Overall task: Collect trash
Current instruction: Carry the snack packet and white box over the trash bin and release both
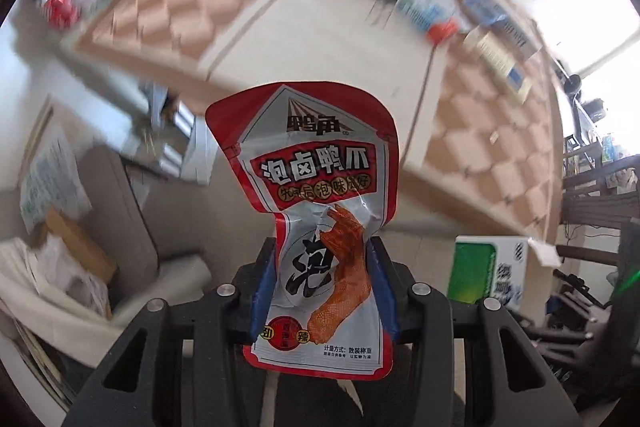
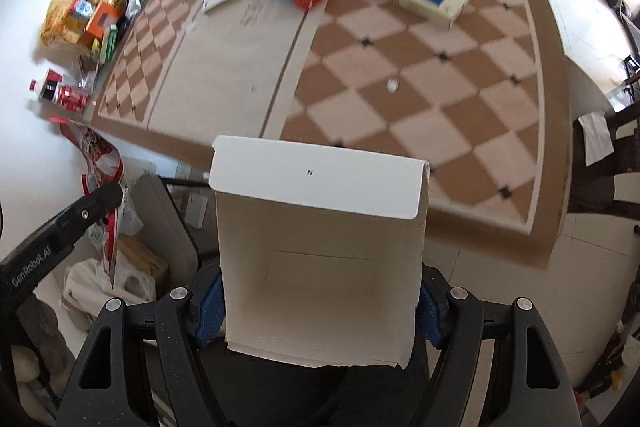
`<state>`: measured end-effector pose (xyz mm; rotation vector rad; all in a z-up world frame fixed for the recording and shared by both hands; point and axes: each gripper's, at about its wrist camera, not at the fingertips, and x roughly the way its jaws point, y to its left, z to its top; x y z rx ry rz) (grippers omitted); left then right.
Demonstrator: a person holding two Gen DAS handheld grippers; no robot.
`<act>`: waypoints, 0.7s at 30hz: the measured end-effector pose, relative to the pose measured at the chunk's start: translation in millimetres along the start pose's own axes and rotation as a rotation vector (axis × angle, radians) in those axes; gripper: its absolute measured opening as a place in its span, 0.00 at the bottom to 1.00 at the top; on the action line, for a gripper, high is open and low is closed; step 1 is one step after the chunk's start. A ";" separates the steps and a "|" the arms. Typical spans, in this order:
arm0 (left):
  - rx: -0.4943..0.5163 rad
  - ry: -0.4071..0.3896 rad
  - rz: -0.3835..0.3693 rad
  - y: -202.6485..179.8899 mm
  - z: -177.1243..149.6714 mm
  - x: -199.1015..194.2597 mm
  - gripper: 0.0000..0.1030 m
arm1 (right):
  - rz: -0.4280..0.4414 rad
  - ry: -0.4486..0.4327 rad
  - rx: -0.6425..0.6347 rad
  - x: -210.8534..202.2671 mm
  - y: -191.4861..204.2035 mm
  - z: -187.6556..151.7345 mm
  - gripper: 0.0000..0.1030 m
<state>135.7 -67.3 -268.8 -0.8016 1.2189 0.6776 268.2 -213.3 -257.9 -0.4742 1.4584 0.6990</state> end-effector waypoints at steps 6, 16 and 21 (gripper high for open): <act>-0.128 0.160 -0.096 40.5 -31.5 114.1 0.39 | -0.045 0.150 -0.047 117.4 -0.2 -64.5 0.75; -0.142 0.331 -0.170 47.4 -13.4 334.4 0.41 | -0.064 0.206 0.010 331.3 -68.5 -55.9 0.75; -0.122 0.368 -0.179 48.8 -9.9 393.5 0.53 | -0.068 0.211 -0.066 407.3 -87.9 -36.4 0.76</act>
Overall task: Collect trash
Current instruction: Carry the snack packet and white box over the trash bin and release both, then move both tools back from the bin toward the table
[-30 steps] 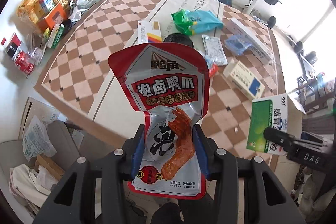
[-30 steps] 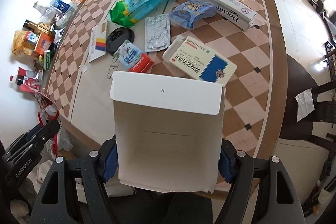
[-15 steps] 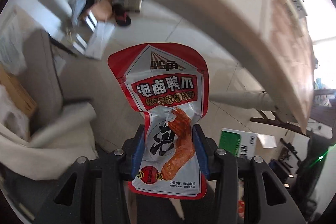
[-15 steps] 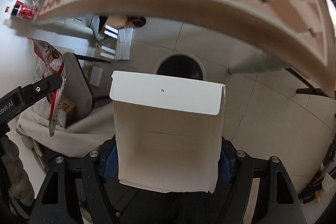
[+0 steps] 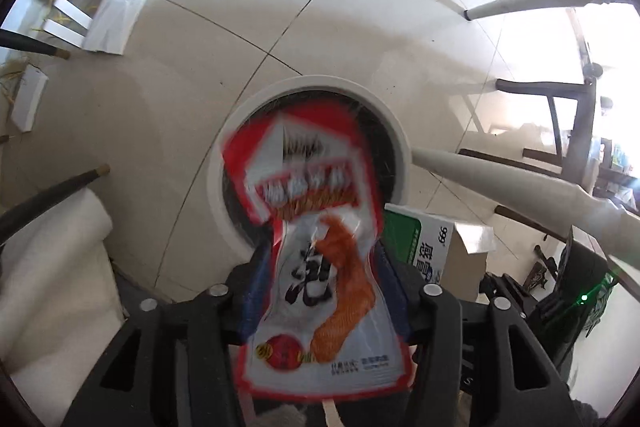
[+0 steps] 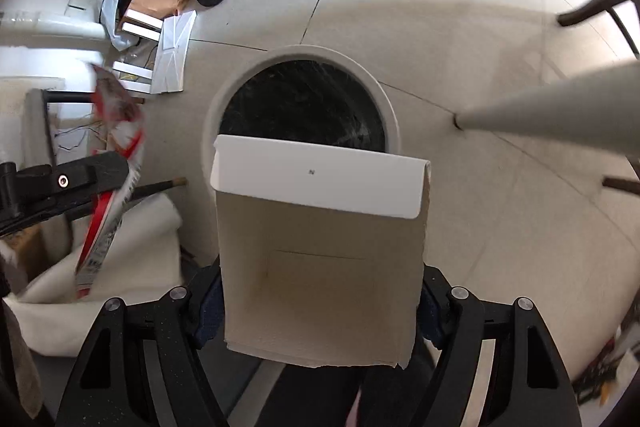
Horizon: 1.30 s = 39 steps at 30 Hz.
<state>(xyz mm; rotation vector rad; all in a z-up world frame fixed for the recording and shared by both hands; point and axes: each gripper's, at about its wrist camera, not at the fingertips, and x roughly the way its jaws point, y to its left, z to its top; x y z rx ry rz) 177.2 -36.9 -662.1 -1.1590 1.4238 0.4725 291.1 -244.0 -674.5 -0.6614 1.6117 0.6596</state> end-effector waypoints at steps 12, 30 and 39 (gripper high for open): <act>0.021 -0.101 0.210 6.2 -21.3 2.2 0.98 | -0.051 0.014 -0.026 54.9 -23.8 27.3 1.00; 0.005 -0.168 0.354 -14.3 -111.7 -94.1 0.99 | -0.150 -0.072 -0.022 -73.1 18.6 -18.6 1.00; 0.035 -0.191 0.328 -45.3 -174.0 -176.5 0.99 | -0.132 -0.107 -0.036 -181.0 39.4 -67.7 1.00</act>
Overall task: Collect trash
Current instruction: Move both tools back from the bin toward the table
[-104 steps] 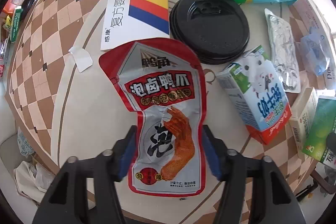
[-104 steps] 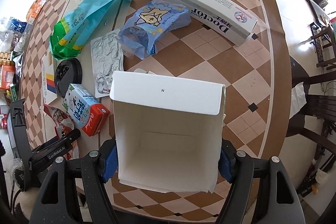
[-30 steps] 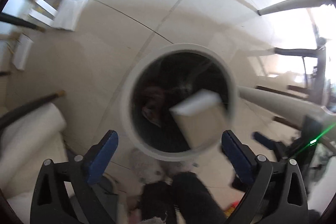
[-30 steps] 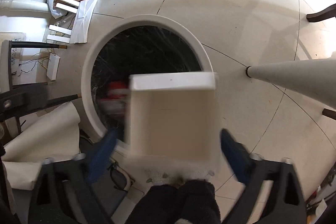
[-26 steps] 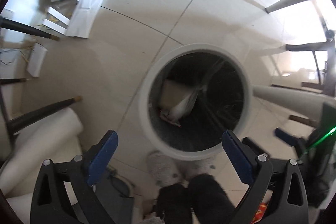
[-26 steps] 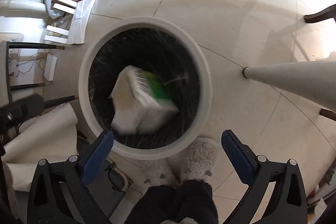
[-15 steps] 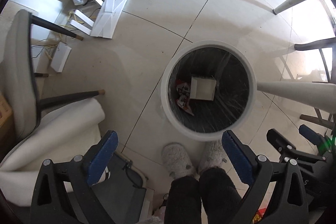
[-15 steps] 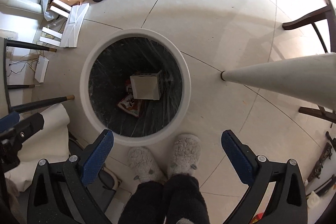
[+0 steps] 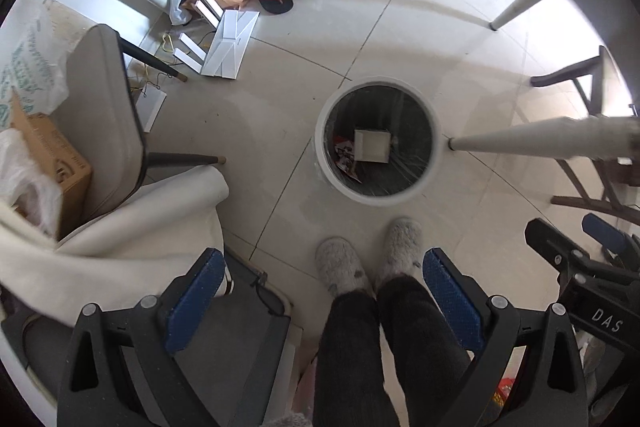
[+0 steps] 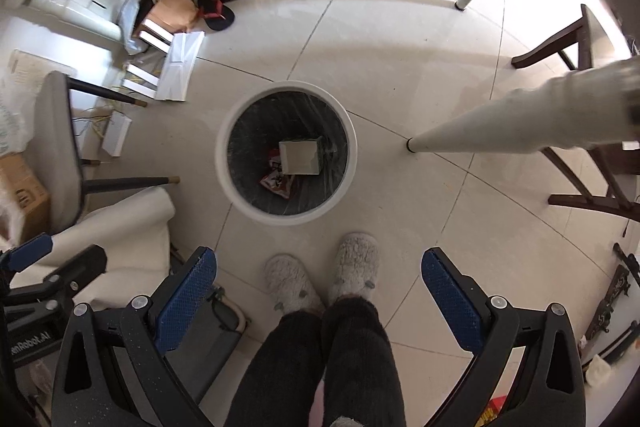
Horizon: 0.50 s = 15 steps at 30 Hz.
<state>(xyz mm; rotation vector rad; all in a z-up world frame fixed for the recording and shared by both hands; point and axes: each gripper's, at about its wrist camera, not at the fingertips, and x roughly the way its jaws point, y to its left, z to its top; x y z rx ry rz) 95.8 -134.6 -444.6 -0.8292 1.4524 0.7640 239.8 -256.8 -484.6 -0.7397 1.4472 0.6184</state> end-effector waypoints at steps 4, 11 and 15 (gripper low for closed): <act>0.000 -0.028 -0.009 -0.4 -18.7 -50.5 0.99 | 0.019 -0.022 0.003 -58.8 1.3 -15.8 1.00; -0.015 -0.109 -0.051 3.9 -40.6 -138.9 0.99 | 0.062 -0.075 0.018 -169.4 0.3 -37.5 1.00; -0.021 -0.208 -0.072 2.4 -33.6 -190.0 1.00 | 0.110 -0.120 0.041 -229.3 -4.1 -36.7 1.00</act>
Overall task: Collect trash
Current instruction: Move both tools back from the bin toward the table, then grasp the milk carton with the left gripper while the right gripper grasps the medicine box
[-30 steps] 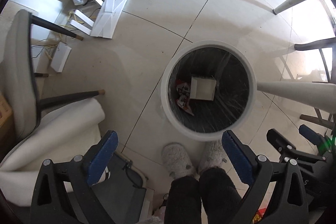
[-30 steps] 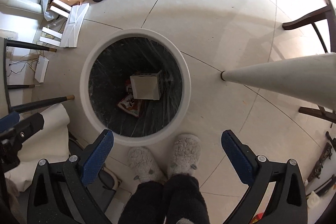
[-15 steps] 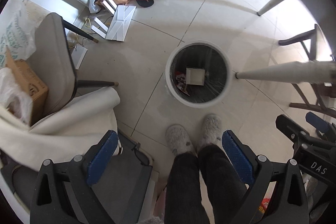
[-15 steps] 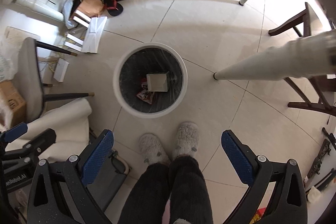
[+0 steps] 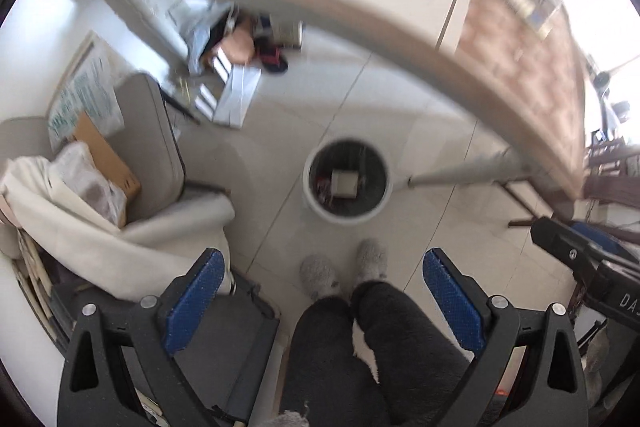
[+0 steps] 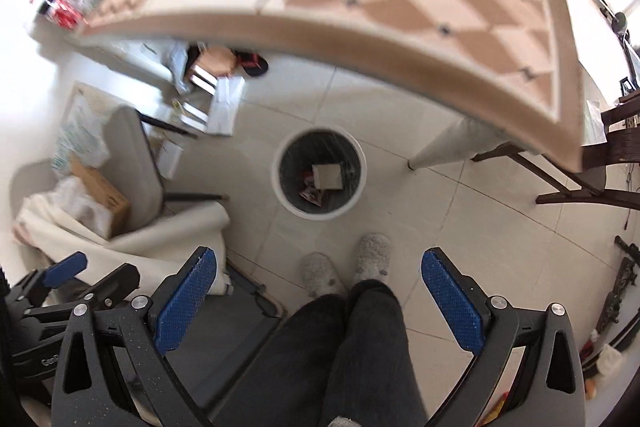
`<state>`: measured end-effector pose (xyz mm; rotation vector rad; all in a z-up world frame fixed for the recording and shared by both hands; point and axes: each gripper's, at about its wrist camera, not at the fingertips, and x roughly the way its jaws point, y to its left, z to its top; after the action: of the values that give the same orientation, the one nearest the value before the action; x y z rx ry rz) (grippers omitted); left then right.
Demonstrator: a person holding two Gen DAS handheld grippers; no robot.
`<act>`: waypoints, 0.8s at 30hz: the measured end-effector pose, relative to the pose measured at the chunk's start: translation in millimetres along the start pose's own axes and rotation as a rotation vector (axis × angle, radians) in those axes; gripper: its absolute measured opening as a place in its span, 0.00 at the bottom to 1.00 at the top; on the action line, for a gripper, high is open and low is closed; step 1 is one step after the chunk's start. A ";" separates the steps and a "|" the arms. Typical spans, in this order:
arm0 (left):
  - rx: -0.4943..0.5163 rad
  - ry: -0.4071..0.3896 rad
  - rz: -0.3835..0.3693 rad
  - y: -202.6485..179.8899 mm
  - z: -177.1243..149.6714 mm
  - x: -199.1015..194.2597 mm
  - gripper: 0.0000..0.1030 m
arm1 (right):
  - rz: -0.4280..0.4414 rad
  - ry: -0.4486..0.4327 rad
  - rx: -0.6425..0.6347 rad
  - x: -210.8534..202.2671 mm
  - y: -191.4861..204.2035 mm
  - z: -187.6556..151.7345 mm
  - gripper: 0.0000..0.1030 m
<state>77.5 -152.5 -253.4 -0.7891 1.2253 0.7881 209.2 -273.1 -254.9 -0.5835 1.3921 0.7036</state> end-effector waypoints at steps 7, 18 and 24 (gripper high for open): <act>0.034 -0.152 0.047 -28.9 71.6 -53.4 1.00 | 0.035 -0.102 0.024 -83.6 -12.5 52.7 1.00; 0.013 -0.084 0.120 -108.1 201.1 -28.6 1.00 | -0.164 -0.019 -0.116 -69.3 -74.9 248.0 1.00; -0.045 0.049 0.119 -148.4 273.2 28.1 1.00 | -0.226 0.119 -0.265 11.7 -94.5 340.8 1.00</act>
<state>343.2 8.7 -223.6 -0.7808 1.3112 0.9005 508.1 -84.8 -235.7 -0.9893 1.3247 0.6831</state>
